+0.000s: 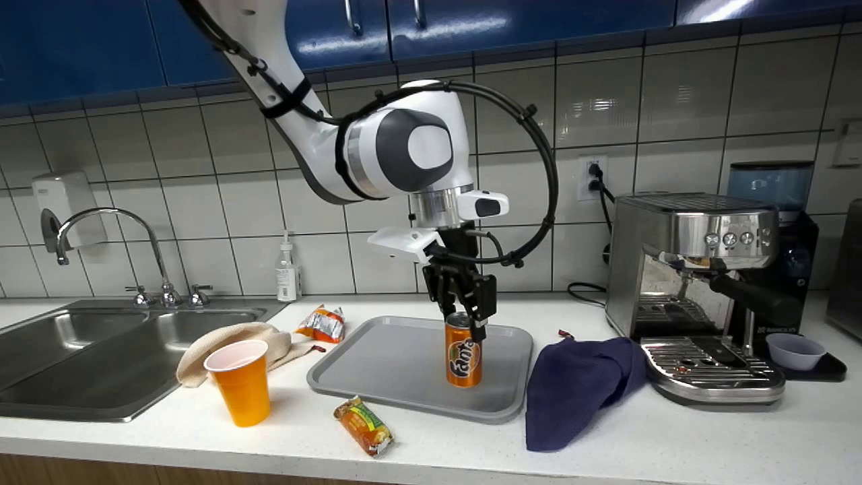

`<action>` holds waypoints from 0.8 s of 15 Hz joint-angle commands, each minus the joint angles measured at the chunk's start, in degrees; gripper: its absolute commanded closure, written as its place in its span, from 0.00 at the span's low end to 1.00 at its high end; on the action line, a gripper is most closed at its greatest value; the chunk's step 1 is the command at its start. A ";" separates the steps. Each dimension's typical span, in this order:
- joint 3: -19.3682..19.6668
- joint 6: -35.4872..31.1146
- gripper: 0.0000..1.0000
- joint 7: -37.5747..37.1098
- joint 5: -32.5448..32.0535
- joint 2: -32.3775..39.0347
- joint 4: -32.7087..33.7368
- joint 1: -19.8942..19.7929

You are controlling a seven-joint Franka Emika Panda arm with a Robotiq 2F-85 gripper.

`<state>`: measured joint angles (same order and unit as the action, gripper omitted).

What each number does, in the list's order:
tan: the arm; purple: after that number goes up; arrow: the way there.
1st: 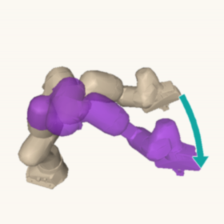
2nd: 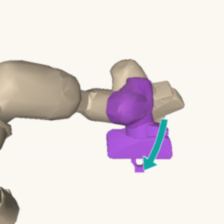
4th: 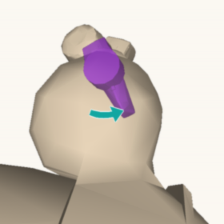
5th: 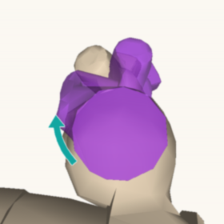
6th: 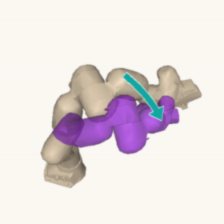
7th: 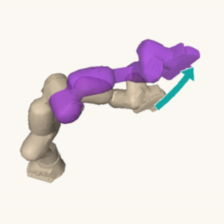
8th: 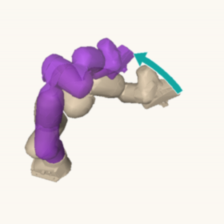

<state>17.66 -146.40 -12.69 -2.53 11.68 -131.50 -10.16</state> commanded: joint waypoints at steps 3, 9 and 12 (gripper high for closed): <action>-1.18 0.51 0.60 1.50 1.62 4.35 5.30 -1.54; -1.13 0.87 0.60 1.23 1.53 9.06 9.25 -1.65; -1.13 1.06 0.60 1.16 1.49 10.75 10.66 -1.61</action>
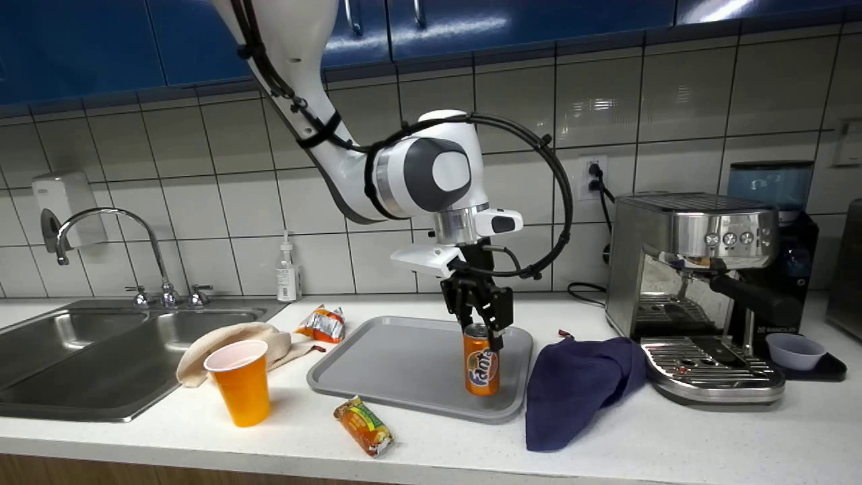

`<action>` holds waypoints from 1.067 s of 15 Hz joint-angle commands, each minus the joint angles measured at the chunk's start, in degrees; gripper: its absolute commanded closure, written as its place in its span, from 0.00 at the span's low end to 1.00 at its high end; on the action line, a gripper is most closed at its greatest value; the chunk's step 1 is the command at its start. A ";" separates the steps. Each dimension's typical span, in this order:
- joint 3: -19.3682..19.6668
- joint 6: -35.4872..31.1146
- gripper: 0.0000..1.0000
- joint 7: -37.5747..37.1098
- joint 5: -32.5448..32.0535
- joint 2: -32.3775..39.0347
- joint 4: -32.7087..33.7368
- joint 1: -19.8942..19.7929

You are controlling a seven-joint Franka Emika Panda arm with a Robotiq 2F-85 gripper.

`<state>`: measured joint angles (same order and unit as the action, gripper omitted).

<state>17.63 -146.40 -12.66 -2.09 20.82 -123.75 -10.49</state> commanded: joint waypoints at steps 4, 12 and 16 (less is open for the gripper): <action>-0.99 1.21 0.60 0.92 0.84 2.90 4.03 -1.12; -0.73 0.68 0.00 0.39 0.35 1.81 3.52 -0.59; -0.78 0.41 0.00 0.20 0.06 0.29 2.16 -0.04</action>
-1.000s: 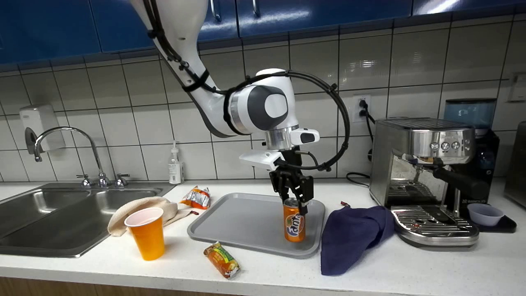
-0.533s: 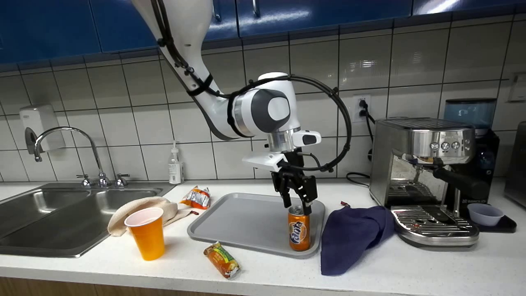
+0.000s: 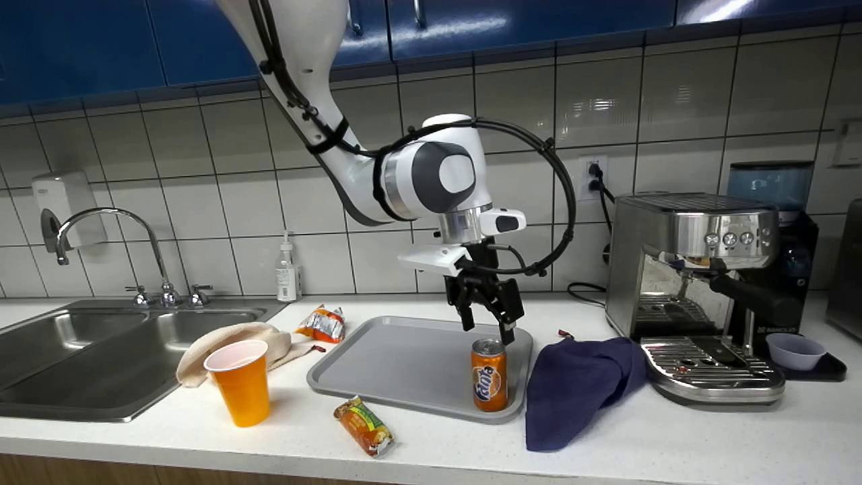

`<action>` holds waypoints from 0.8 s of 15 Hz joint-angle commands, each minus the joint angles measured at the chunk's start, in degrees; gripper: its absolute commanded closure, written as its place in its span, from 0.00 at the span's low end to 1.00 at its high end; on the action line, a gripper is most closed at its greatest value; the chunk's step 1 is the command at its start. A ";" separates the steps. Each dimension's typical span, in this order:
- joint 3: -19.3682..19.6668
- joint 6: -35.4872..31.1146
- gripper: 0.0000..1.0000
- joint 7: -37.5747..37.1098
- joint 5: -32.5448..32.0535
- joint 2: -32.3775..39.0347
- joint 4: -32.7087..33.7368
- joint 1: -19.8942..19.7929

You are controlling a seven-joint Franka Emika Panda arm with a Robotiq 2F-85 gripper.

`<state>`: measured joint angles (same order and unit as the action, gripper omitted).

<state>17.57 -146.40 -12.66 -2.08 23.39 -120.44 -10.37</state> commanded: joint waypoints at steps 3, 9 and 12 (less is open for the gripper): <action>-0.99 0.02 0.00 -0.15 -0.41 -3.89 -2.51 0.47; -1.81 0.20 0.00 -0.08 -1.14 -7.93 -6.34 2.33; -2.48 0.19 0.00 -0.10 -1.37 -10.21 -8.77 3.21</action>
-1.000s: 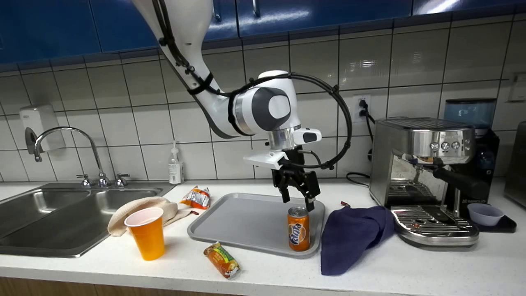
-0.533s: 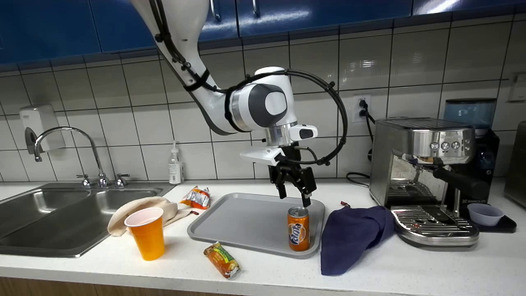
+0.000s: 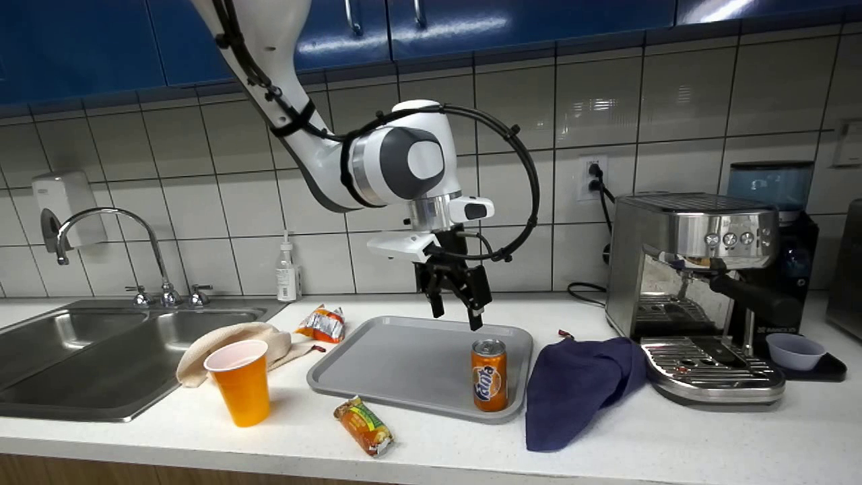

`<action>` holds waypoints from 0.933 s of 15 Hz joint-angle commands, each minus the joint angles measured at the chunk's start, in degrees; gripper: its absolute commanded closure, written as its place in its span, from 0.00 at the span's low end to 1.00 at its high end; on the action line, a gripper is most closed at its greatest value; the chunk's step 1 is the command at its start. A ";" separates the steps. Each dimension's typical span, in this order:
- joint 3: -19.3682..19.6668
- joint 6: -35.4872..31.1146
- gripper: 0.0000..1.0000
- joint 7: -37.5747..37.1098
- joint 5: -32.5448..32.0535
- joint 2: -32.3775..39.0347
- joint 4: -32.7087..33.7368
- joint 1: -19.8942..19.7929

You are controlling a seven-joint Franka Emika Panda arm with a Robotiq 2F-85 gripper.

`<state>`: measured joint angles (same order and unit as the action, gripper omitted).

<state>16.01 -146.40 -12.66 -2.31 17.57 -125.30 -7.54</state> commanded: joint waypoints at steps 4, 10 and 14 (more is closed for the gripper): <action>-1.96 0.38 0.00 0.01 -1.64 -7.22 -6.99 1.17; -3.56 0.96 0.00 0.79 -2.07 -11.07 -11.60 1.50; -4.35 1.39 0.00 1.32 -3.68 -13.18 -14.71 1.54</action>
<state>12.43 -146.26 -12.28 -4.19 8.24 -136.63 -5.78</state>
